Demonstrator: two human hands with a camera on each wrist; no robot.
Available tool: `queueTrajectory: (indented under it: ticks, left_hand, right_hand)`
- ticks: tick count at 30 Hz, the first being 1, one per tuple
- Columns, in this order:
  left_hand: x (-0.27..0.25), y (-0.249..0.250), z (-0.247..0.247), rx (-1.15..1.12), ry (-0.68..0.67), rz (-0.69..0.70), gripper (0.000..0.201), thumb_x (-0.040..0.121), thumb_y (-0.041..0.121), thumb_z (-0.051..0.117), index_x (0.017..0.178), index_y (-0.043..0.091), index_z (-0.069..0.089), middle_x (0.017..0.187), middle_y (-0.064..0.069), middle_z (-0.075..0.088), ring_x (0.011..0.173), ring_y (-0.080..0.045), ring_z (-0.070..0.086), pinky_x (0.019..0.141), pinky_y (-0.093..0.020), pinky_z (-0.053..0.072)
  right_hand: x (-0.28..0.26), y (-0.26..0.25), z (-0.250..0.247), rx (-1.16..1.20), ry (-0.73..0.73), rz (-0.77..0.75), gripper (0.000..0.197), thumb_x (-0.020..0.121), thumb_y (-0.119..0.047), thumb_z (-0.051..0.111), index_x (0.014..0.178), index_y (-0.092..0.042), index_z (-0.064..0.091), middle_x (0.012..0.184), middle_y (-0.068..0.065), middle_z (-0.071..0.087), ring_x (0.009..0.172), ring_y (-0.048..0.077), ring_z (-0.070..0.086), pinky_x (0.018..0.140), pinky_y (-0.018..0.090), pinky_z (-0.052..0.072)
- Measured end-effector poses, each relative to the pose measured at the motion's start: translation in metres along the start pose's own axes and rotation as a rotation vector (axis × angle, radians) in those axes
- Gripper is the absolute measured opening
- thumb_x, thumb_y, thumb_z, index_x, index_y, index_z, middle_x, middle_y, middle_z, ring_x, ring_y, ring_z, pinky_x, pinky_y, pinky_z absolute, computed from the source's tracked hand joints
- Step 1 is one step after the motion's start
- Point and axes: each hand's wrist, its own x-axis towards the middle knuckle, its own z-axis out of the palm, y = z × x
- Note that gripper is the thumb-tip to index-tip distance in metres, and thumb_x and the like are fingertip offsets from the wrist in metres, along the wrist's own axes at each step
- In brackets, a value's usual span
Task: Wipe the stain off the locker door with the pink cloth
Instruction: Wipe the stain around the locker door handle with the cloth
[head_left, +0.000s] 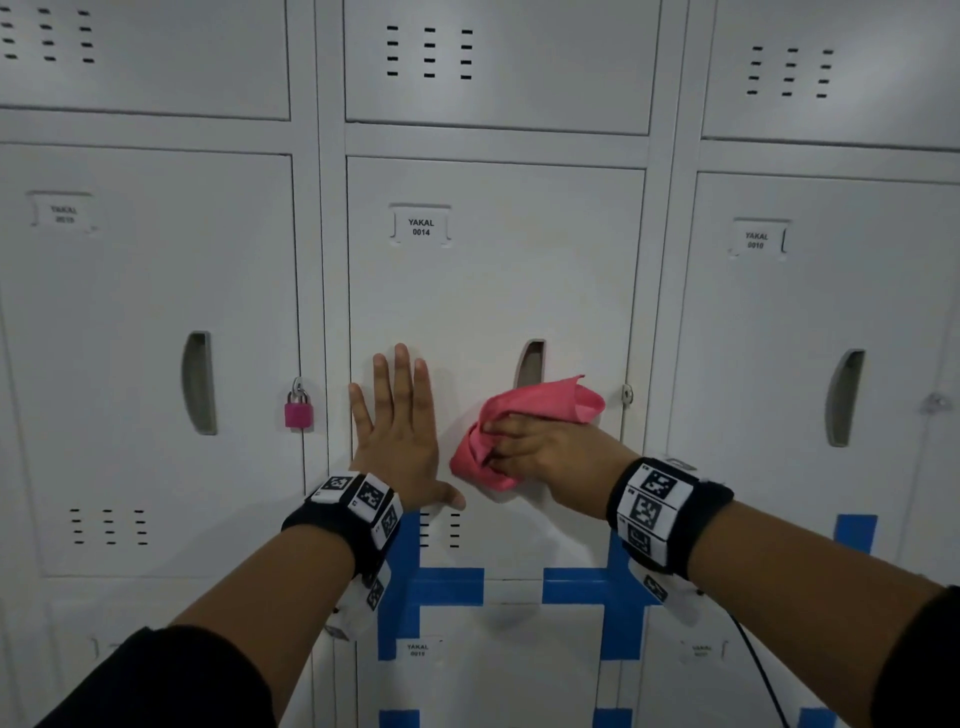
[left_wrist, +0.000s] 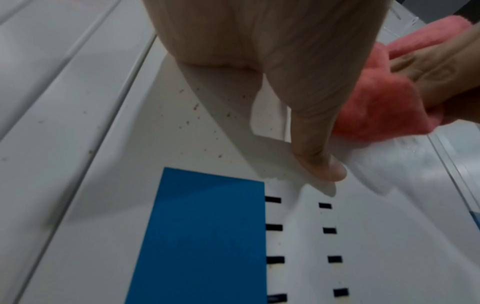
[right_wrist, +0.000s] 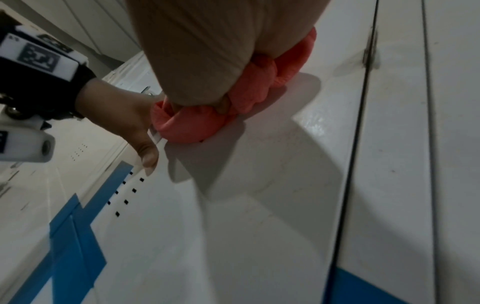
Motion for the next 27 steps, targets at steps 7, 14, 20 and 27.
queueTrajectory:
  ticks: [7,14,20,27]
  left_hand:
    - [0.001,-0.002,0.002,0.016,0.012,0.022,0.169,0.036,0.081,0.074,0.138,0.005,-0.038,0.146,-0.016,-0.047,0.134,-0.038,-0.042,0.103,-0.057,-0.031]
    - [0.001,-0.003,0.003,0.023,0.027,0.021,0.168,0.035,0.081,0.073,0.139,0.005,-0.036,0.146,-0.016,-0.047,0.134,-0.039,-0.041,0.105,-0.060,-0.025]
    - [0.002,-0.002,0.004,0.028,0.030,0.012,0.168,0.035,0.081,0.073,0.139,0.006,-0.036,0.145,-0.016,-0.048,0.134,-0.039,-0.042,0.105,-0.060,-0.026]
    - [0.002,-0.004,0.006,0.040,0.037,0.018,0.168,0.035,0.082,0.072,0.139,0.007,-0.037,0.145,-0.015,-0.048,0.135,-0.038,-0.041,0.106,-0.060,-0.025]
  right_hand:
    - [-0.014,0.003,0.002,-0.089,-0.051,-0.101,0.036,0.056,-0.001,0.086,0.088,-0.015,0.078,0.109,0.003,0.073,0.114,0.023,0.063,0.102,0.037,0.041]
    - [-0.033,0.012,-0.014,-0.258,-0.033,-0.117,0.031,0.063,-0.010,0.084,0.092,-0.018,0.078,0.112,0.000,0.072,0.118,0.020,0.060,0.107,0.033,0.033]
    - [-0.005,0.036,-0.053,-0.176,0.358,0.171,0.047,0.077,0.011,0.054,0.117,-0.008,0.068,0.131,0.011,0.061,0.131,0.031,0.048,0.113,0.045,0.031]
    - [0.019,0.046,-0.032,-0.068,0.388,0.415,0.041,0.084,0.002,0.049,0.122,-0.004,0.064,0.136,0.014,0.056,0.135,0.034,0.041,0.112,0.051,0.032]
